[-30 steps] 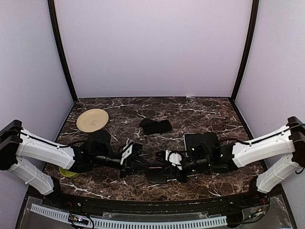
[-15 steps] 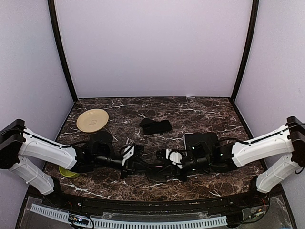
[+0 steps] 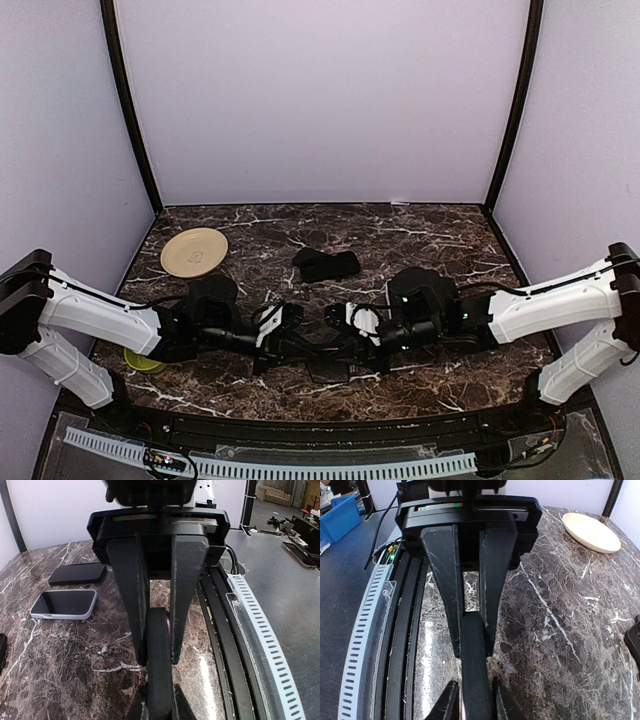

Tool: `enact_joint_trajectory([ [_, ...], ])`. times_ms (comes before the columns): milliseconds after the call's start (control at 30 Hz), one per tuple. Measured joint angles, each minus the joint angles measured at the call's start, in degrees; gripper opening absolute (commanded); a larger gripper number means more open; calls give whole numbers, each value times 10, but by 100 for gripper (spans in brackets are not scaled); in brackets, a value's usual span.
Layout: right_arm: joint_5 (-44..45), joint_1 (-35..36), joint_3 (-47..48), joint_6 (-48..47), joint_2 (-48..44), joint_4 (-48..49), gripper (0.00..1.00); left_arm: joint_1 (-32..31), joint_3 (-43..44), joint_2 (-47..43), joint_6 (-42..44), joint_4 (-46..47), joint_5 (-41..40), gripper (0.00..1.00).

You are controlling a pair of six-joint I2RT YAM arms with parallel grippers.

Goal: Put the phone into the phone case
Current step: Press the phone against the phone case.

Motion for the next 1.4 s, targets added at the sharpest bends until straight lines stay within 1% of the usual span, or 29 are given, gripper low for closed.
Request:
enact_joint_trajectory([
  [33,-2,0,3,2,0,-5,0,0,0,0,0,0,0,0],
  [233,-8,-2,10,-7,0,-21,0,0,4,-2,1,-12,-2,0],
  [267,-8,-3,10,-7,-1,-22,10,0,5,-3,1,-14,-3,0],
  [300,-8,-3,10,-7,-1,-22,31,0,5,-3,1,-15,-3,0],
  [333,-7,-3,10,-6,-2,-22,40,0,5,-3,0,-15,-4,0],
  [400,-7,-3,9,1,-3,-23,43,-1,5,-4,0,-16,-5,0],
  [433,-7,-4,8,3,-5,-22,42,-1,5,-5,0,-17,-6,0],
  [567,-9,-12,-5,20,-6,-11,27,-1,5,-6,0,-19,-9,0],
  [633,-17,-17,-11,33,4,-9,17,-1,5,-6,0,-20,-9,0],
  [700,-29,-21,-11,38,19,-6,2,-1,5,-7,-1,-20,-10,0],
  [733,-37,-22,-11,40,26,0,0,-1,5,-7,-4,-23,-14,0],
  [933,-44,-25,-11,30,32,15,0,3,6,-13,-21,-32,-15,0],
  [967,-44,-25,-11,30,32,14,0,3,6,-13,-22,-32,-15,3],
  [1000,-44,-25,-11,31,30,13,0,2,6,-13,-22,-32,-15,9],
  [1033,-44,-25,-11,31,27,11,0,2,6,-14,-22,-32,-15,27],
  [1067,-43,-25,-11,31,22,7,0,2,7,-16,-22,-32,-16,36],
  [1100,-43,-25,-11,32,16,3,0,2,8,-19,-20,-32,-18,50],
  [1167,-46,-28,-11,47,-4,-16,0,-1,11,-29,-8,-43,-26,58],
  [1200,-47,-33,-10,51,-17,-26,0,0,11,-34,-6,-51,-30,61],
  [1400,-61,-62,3,71,-90,-57,0,0,14,-70,5,-67,-39,62],
])
